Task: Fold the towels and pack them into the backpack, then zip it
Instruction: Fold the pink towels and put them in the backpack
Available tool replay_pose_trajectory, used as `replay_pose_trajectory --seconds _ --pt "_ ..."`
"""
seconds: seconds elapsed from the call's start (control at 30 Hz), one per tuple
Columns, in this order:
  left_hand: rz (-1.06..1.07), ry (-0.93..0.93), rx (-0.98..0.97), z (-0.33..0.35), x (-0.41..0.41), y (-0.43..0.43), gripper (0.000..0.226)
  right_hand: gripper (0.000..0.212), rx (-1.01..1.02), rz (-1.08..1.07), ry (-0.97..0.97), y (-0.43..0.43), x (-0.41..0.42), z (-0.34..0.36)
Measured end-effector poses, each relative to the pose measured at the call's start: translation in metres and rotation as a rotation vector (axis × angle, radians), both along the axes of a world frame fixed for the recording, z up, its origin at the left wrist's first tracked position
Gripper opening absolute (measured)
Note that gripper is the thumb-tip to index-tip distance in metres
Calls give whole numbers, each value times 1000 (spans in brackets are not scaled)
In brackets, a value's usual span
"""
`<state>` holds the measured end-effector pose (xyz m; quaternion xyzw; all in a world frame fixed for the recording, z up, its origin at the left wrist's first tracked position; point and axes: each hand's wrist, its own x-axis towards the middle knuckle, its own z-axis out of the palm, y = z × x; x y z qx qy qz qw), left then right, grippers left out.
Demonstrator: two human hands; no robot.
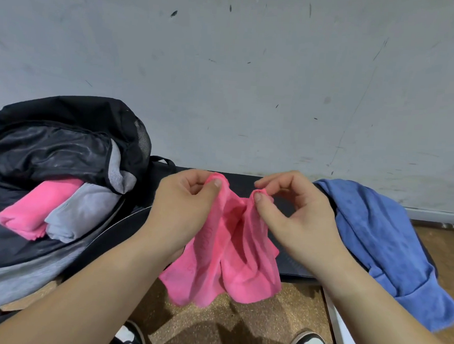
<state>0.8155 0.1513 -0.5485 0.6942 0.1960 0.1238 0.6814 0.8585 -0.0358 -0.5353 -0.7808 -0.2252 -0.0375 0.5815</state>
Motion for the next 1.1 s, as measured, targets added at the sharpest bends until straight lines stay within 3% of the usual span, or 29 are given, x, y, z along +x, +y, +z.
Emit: replay_pose_trajectory --seconds 0.17,0.47,0.87,1.1 --pt "-224 -9 -30 6 -8 1 14 20 -81 147 2 2 -12 11" --pt "-494 -10 -114 7 -12 -2 25 36 20 40 219 3 2 8" --pt "-517 24 -269 6 -16 -5 26 31 -120 14 88 1 0 3" --pt "-494 -18 -124 8 -20 -5 20 20 -185 28 -7 3 0 -1"
